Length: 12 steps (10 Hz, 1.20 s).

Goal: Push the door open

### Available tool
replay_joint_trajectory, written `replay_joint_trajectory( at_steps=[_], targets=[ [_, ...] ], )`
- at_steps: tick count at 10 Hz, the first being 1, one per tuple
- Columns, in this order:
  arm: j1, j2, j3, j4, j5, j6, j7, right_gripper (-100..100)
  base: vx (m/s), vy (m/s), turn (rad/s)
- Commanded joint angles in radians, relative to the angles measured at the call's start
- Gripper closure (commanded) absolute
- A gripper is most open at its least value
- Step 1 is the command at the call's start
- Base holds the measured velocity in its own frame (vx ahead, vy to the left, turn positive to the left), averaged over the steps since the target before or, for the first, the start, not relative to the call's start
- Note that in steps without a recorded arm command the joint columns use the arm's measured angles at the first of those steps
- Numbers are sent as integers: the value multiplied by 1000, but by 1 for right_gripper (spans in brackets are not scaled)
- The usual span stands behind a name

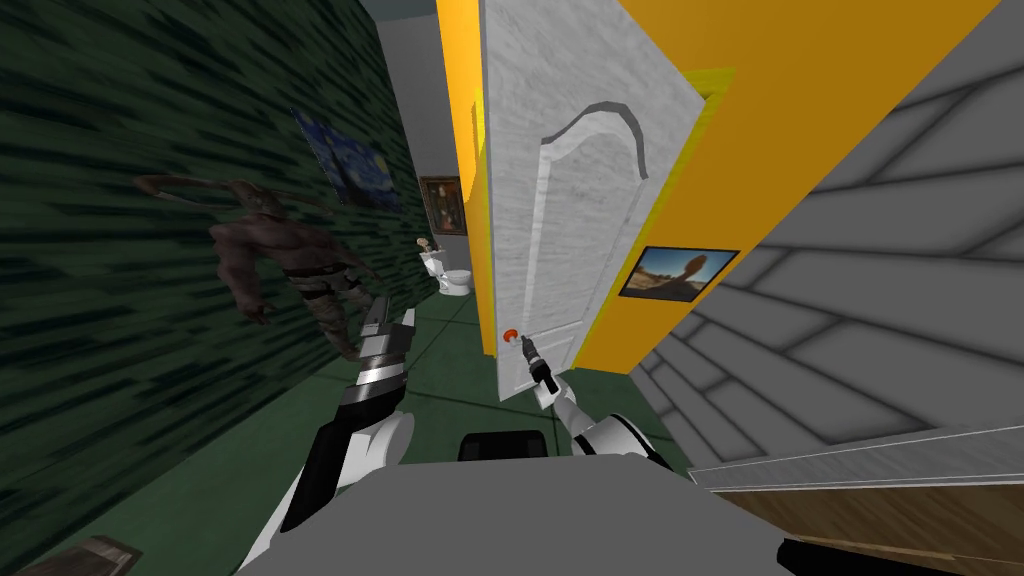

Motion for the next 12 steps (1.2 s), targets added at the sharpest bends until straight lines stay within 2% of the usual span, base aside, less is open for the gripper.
replay_joint_trajectory(
  at_steps=[1,2,4,12],
  targets=[
    [-16,13,5,28,4,-15,0,100,-112,-102,36],
    [-16,13,5,28,4,-15,0,100,-38,-31,-13],
    [-5,-3,5,25,-3,-7,4,100,-24,-57,51],
    [10,-32,27,-3,-33,7,29,100,-65,-143,133]
  ],
)
